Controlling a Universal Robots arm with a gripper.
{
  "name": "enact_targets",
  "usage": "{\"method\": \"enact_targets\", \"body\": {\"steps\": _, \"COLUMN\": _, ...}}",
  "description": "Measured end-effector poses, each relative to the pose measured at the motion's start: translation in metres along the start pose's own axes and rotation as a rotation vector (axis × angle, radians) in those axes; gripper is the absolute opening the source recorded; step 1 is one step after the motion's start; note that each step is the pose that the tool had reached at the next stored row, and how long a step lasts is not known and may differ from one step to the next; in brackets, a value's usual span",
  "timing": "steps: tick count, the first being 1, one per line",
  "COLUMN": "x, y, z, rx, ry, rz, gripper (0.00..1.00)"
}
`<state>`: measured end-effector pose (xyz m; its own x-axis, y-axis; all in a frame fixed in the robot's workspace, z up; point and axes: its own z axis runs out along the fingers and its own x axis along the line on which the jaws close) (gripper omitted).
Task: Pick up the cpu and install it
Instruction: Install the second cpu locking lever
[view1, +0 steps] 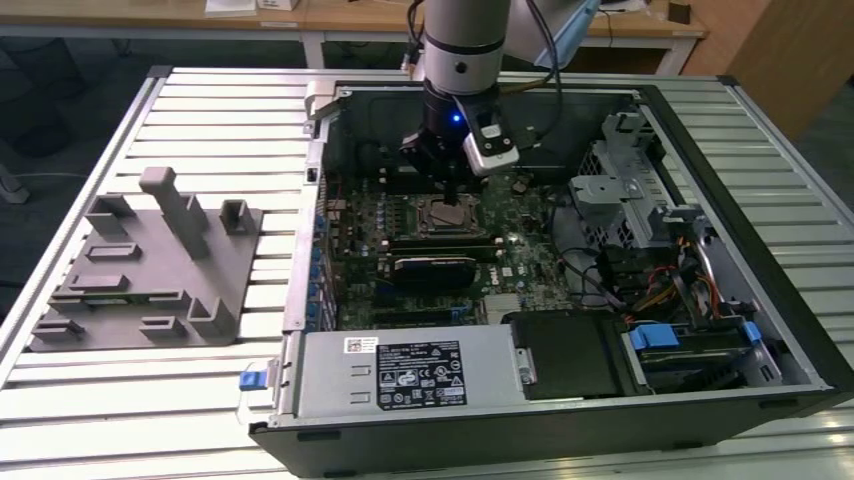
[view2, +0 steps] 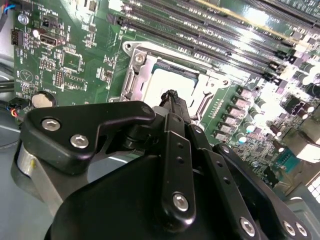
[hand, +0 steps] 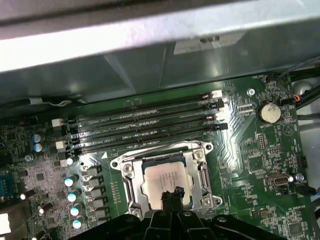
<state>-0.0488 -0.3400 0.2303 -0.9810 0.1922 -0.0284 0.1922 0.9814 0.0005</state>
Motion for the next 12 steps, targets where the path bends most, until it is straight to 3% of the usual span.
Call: {"method": "enact_targets", "body": {"steps": 12, "x": -0.0039, "y": -0.0197, "z": 0.0002, "rx": -0.0004, "ry": 0.0, "rz": 0.0, "gripper": 0.11}}
